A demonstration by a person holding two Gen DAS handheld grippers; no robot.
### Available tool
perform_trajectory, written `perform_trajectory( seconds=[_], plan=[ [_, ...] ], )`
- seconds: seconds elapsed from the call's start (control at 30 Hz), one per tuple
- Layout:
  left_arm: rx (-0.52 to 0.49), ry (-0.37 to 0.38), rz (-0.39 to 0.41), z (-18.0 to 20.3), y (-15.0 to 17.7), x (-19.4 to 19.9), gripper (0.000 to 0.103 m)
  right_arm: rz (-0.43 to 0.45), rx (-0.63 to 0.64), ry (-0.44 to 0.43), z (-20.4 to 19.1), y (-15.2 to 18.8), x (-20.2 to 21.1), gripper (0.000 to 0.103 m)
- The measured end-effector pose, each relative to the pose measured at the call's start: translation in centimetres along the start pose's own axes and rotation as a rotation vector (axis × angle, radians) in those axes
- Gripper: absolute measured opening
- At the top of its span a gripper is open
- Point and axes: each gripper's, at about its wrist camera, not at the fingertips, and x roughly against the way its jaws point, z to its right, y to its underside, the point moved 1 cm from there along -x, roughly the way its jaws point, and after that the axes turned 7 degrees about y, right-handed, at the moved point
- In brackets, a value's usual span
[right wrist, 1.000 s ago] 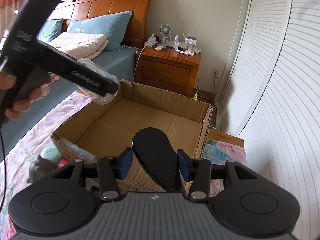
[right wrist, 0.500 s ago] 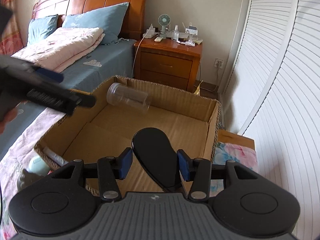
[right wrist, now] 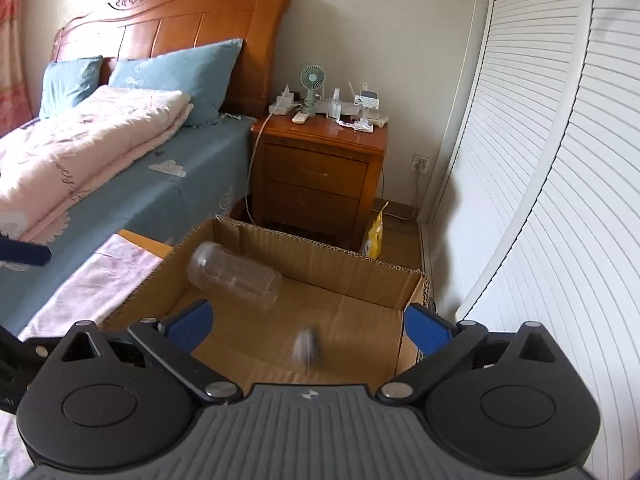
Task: Organize rigid objects
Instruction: 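Carry the cup and black object into the box and open both tools, then return both tools to the items and lower the right tool onto the toy train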
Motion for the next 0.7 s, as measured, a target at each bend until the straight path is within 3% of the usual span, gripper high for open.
perform_trajectory(
  seconds=[0.2,0.37,0.7],
  plan=[
    [0.007,0.026,0.032,0.8,1.3,2.7,0.101,0.014,0.025,0.016,-1.1,1.4,3.2,0.103],
    [0.003,0.047,0.038,1.8,3.0,4.7,0.101,0.012,-0.009,-0.024,-1.3,3.9,6.1,0.103],
    [0.023,0.011,0.043,4.0,9.1,6.5,0.101,-0.070,-0.024,-0.070,-3.7,13.3,9.7,0.103]
  ],
)
